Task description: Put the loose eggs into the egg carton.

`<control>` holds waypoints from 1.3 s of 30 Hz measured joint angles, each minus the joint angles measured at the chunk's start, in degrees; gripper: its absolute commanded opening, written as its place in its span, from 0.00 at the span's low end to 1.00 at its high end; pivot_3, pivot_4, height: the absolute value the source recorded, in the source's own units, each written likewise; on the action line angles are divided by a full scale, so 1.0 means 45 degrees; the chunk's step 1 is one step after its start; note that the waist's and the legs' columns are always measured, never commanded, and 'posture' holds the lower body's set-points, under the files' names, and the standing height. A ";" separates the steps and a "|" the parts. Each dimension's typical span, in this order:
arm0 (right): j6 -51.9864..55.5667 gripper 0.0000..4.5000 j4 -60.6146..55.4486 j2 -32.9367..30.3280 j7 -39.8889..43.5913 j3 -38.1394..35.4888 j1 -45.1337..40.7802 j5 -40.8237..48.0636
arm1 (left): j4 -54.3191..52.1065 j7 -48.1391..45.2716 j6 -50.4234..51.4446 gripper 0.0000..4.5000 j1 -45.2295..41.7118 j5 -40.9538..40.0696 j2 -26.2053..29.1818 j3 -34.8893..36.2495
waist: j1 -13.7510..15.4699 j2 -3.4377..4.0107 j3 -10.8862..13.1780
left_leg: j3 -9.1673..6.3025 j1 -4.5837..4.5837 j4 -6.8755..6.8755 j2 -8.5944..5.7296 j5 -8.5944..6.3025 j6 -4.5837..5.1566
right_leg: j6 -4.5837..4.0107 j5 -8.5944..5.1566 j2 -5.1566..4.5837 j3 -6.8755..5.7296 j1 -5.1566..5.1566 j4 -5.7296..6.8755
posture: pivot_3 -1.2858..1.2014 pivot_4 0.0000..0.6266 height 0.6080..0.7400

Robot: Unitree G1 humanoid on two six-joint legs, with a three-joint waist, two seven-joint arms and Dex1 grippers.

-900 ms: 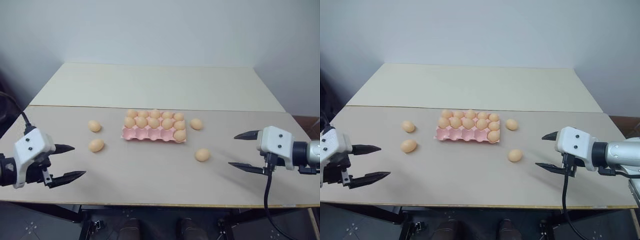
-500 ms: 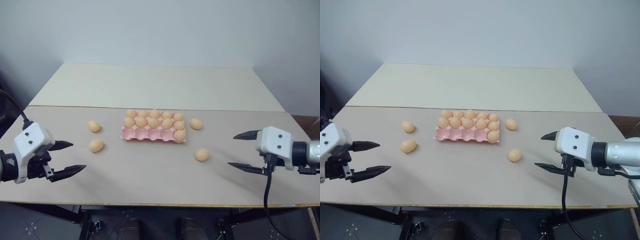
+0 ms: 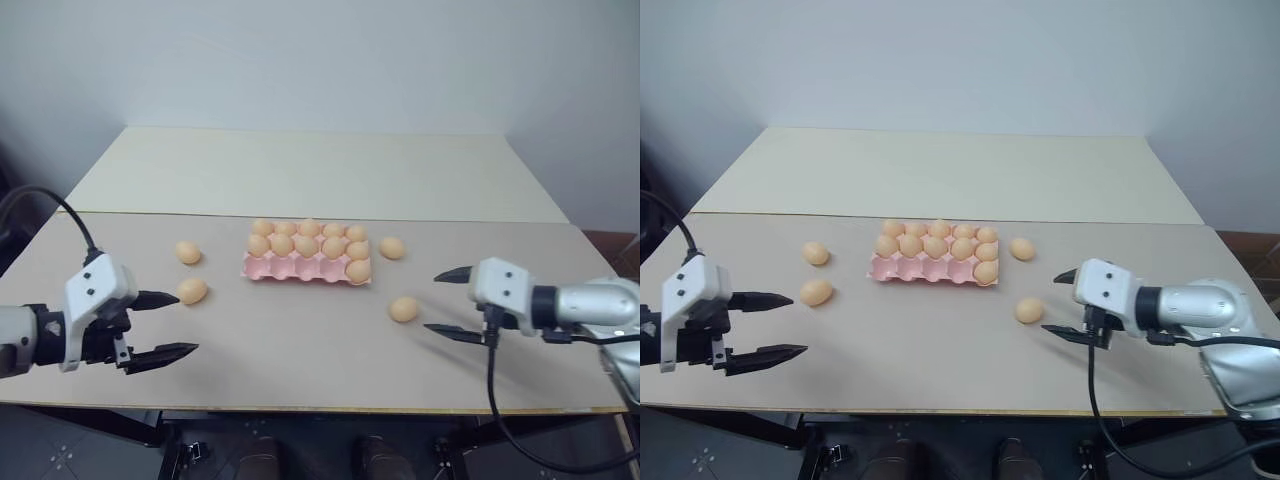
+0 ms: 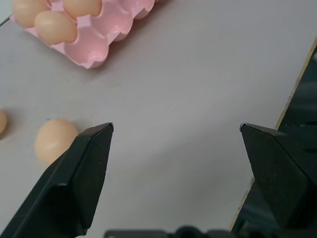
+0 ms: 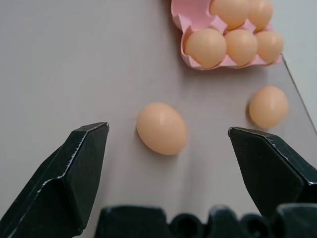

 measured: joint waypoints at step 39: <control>-0.1788 0.53 0.4704 0.5027 -0.1283 0.2844 -0.5590 -0.2918 | -0.0148 0.0206 -0.0628 1.00 0.0421 0.0355 0.0050 -0.0783 | -0.0318 -0.0001 -0.0001 | 0.0002 0.0018 -0.0017 0.0033 0.0001 0.0002 | -0.0028 0.0028 0.0053 0.0010 -0.0005 0.0009 | 0.52 0.24 1.00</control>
